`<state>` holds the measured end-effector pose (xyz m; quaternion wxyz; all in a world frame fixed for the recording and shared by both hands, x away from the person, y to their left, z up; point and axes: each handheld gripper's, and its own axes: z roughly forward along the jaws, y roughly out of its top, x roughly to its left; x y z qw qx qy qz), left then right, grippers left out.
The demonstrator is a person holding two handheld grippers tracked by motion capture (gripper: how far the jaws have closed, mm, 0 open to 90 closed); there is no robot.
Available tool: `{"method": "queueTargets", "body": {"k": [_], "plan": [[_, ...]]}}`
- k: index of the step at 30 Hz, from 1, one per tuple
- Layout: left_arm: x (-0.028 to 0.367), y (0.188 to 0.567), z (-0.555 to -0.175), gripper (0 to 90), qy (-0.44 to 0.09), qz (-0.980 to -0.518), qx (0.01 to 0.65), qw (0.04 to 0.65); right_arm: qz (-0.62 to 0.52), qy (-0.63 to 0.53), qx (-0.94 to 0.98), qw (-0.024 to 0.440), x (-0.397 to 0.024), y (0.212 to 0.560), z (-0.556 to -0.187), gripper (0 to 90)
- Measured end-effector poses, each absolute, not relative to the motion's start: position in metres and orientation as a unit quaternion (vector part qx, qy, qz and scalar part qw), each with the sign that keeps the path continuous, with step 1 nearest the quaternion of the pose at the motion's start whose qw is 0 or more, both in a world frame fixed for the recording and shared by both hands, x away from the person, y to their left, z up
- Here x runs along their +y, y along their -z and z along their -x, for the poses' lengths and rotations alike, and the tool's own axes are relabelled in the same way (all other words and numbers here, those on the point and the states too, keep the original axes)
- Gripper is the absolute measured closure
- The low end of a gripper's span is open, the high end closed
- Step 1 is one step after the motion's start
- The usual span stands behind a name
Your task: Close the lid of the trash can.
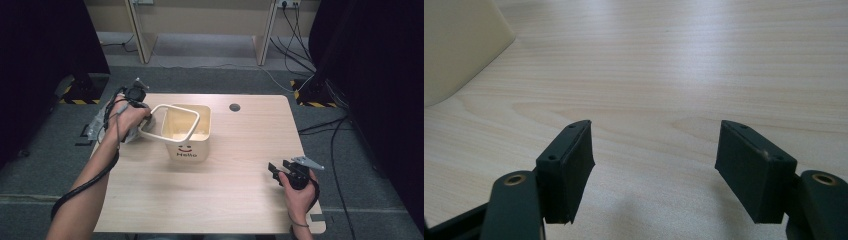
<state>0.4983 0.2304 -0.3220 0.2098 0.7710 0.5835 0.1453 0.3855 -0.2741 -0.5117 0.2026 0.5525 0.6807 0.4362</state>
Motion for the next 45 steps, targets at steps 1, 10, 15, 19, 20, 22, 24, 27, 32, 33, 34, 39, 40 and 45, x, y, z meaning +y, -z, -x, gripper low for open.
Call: {"method": "queueTargets", "body": {"k": [1,10,15,19,20,22,24,27,32,33,34,39,40,45], "plan": [[0.230,0.322,-0.499,81.8,-0.145,-0.771,0.584,0.210,-0.553,-0.436,0.680,0.202,-0.274,0.512,-0.385,31.4],[0.222,0.317,-0.505,81.8,-0.147,-0.769,0.583,0.217,-0.553,-0.437,0.681,0.202,-0.274,0.512,-0.385,31.4],[0.221,0.316,-0.509,81.8,-0.145,-0.767,0.586,0.218,-0.552,-0.437,0.681,0.202,-0.274,0.512,-0.386,31.3],[0.218,0.316,-0.512,81.7,-0.143,-0.767,0.587,0.216,-0.552,-0.436,0.681,0.202,-0.274,0.512,-0.386,31.3],[0.217,0.316,-0.513,81.7,-0.143,-0.767,0.587,0.217,-0.552,-0.436,0.681,0.202,-0.274,0.512,-0.386,31.3],[0.216,0.315,-0.514,81.8,-0.144,-0.767,0.586,0.218,-0.552,-0.437,0.681,0.202,-0.274,0.512,-0.386,31.3],[0.213,0.314,-0.515,81.7,-0.143,-0.767,0.586,0.220,-0.552,-0.436,0.681,0.202,-0.274,0.512,-0.386,31.3],[0.208,0.312,-0.517,81.8,-0.144,-0.767,0.585,0.220,-0.552,-0.436,0.681,0.202,-0.274,0.512,-0.386,31.4],[0.200,0.312,-0.520,81.8,-0.142,-0.770,0.582,0.220,-0.552,-0.437,0.681,0.201,-0.274,0.512,-0.385,31.3],[0.198,0.313,-0.521,81.7,-0.141,-0.770,0.582,0.220,-0.551,-0.437,0.682,0.202,-0.274,0.512,-0.386,31.3],[0.197,0.313,-0.522,81.7,-0.139,-0.770,0.583,0.219,-0.552,-0.437,0.681,0.201,-0.274,0.512,-0.385,31.3],[0.194,0.316,-0.524,81.7,-0.141,-0.769,0.585,0.215,-0.551,-0.437,0.682,0.201,-0.274,0.512,-0.385,31.3],[0.194,0.316,-0.525,81.7,-0.141,-0.768,0.586,0.216,-0.551,-0.437,0.682,0.201,-0.274,0.512,-0.386,31.3],[0.196,0.321,-0.528,81.7,-0.135,-0.764,0.593,0.216,-0.551,-0.437,0.682,0.201,-0.274,0.512,-0.386,31.3]]}}
